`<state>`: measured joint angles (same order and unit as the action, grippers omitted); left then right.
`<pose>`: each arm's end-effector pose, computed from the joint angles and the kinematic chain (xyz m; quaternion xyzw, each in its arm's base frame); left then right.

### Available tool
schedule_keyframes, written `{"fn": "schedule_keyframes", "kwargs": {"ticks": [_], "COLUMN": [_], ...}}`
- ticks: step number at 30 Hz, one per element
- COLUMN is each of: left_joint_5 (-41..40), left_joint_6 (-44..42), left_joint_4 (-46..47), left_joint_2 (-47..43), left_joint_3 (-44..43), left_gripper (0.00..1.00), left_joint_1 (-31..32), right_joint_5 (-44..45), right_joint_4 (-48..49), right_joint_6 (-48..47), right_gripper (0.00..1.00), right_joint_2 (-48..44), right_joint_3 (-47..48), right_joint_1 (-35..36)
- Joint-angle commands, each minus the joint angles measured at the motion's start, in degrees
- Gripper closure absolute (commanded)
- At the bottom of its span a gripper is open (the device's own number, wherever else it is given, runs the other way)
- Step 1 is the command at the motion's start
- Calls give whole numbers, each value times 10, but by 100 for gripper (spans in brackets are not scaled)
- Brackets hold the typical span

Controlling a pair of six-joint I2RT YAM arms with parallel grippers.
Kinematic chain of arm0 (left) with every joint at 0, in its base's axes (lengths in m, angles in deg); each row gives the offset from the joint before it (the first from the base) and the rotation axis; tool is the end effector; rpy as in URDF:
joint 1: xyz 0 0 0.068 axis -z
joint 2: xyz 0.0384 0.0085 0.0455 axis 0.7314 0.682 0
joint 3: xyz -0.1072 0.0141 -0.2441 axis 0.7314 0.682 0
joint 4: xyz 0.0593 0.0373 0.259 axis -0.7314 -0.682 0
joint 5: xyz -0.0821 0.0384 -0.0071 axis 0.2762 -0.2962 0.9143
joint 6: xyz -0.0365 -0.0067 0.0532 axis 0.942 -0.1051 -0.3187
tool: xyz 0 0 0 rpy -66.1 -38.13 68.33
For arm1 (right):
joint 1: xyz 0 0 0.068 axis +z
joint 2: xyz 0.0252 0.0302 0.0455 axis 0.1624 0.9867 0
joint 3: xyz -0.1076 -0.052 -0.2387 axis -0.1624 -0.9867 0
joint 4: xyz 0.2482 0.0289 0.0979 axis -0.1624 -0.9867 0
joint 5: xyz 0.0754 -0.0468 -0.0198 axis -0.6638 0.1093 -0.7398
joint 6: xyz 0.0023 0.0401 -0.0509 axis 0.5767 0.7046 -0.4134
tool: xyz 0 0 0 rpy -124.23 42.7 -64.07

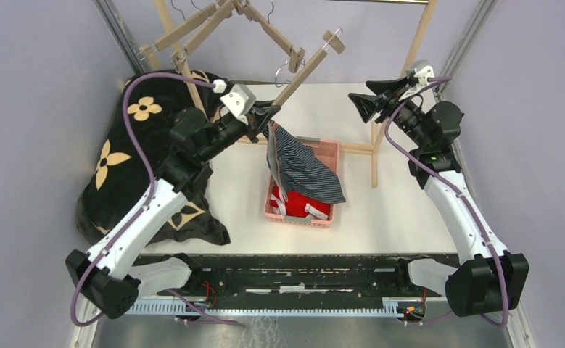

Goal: Remove the underwear clipped to the hanger

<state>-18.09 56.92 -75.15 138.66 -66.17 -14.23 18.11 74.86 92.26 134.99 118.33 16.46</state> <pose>0.2366 -0.1729 0.4351 0.3461 0.5577 -0.2726 0.7035 0.2842 0.0640 0.4081 -0.1943 0.5904 0.3175 0.7162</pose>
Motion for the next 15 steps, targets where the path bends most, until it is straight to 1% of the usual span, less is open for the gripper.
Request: {"fn": "schedule_keyframes", "kwargs": {"ticks": [1, 3, 6, 10, 15], "left_joint_5": [-42, -44, -38, -2, 20], "left_joint_6": [-7, -13, -23, -11, 30], "left_joint_4": [72, 74, 87, 110, 158], "left_joint_2": [-68, -70, -62, -41, -19], "left_joint_3": [27, 33, 33, 30, 53], "left_gripper": [97, 97, 97, 97, 97], "left_joint_1": [0, 0, 0, 0, 0], "right_joint_5": [45, 0, -65, -148, -186], "right_joint_4": [49, 78, 157, 318, 527], "right_joint_6": [18, 55, 141, 300, 495], "right_gripper": [31, 32, 33, 35, 34], "right_joint_2": [-17, -10, 13, 62, 131], "right_joint_3": [8, 3, -3, 17, 52], "right_joint_1": [1, 1, 1, 1, 2]}}
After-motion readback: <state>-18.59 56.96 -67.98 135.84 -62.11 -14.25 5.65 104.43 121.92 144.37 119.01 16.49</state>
